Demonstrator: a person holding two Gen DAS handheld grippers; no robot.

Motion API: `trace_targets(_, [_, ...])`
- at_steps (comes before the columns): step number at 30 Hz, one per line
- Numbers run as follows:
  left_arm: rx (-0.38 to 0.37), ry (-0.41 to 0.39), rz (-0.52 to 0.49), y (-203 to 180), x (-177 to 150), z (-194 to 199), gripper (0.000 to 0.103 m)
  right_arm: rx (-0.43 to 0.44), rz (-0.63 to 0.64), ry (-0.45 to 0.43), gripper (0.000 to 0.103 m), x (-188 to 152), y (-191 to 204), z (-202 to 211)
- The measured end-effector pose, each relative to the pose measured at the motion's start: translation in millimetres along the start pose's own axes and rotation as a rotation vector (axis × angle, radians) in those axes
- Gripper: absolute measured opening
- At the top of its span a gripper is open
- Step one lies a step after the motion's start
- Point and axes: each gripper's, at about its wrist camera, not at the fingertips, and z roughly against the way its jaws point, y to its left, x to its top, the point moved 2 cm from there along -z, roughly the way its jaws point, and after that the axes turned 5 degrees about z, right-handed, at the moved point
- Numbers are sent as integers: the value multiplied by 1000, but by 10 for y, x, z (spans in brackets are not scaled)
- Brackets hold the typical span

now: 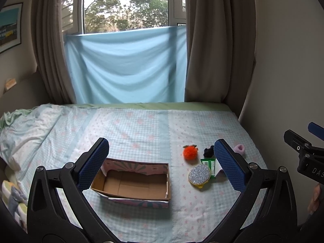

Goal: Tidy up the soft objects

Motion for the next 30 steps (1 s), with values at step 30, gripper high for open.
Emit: trace_targets(30, [-22,20,-2,35,19,-60,103,-2,1,6,95,-6,32,21])
